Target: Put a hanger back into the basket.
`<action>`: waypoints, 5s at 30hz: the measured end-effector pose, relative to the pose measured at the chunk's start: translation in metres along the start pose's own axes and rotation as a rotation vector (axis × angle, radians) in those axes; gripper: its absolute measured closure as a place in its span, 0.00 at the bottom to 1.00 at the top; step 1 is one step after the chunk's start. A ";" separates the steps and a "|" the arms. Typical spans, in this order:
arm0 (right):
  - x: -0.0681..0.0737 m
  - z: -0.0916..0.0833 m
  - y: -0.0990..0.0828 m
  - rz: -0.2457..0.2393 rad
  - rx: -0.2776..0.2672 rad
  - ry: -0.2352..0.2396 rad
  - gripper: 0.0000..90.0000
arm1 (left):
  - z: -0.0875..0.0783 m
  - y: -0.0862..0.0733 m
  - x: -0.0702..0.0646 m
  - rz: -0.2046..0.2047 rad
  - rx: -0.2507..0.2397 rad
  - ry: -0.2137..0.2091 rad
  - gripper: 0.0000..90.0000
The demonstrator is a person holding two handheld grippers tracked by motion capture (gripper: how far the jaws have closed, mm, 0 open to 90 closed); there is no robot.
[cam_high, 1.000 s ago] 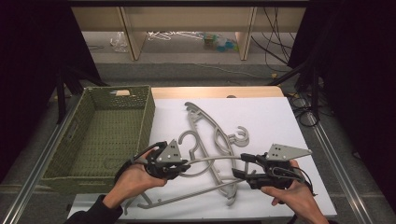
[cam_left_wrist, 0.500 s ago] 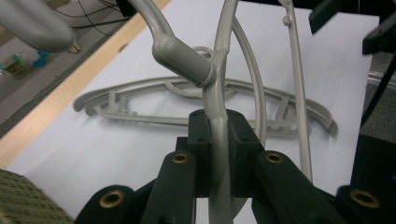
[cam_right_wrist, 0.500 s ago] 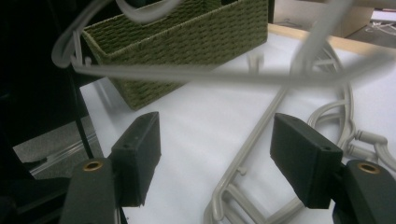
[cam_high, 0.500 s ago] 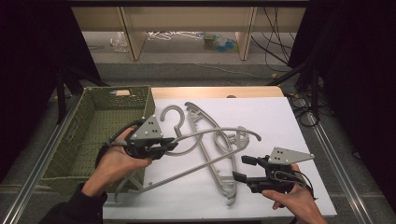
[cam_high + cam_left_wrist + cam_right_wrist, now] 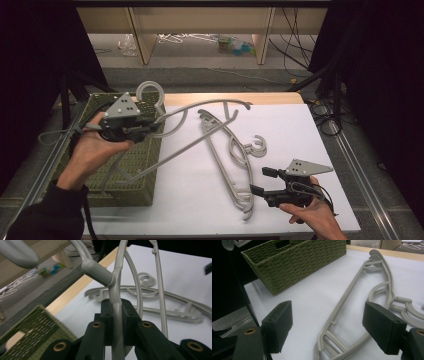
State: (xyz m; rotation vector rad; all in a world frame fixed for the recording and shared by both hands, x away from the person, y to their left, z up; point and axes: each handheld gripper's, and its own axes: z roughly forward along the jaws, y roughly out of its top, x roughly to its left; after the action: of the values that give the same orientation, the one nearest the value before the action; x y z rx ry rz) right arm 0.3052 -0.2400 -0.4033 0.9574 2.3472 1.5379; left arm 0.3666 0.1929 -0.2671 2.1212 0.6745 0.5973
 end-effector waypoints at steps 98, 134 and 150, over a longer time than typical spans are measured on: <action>-0.011 0.016 -0.012 0.057 0.007 -0.041 0.23 | -0.014 -0.136 0.085 -0.433 -0.039 0.337 0.39; -0.018 0.024 -0.023 0.084 0.030 -0.112 0.22 | 0.036 -0.126 -0.106 -0.319 -0.161 0.027 0.24; -0.028 0.051 -0.017 0.081 0.139 -0.192 0.24 | 0.052 -0.140 -0.117 -0.297 -0.198 -0.024 0.22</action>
State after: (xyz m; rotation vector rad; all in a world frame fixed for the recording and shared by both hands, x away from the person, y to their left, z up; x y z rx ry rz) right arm 0.3436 -0.2225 -0.4460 1.1886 2.3280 1.2593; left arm 0.2751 0.1621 -0.4308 1.7992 0.8607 0.4540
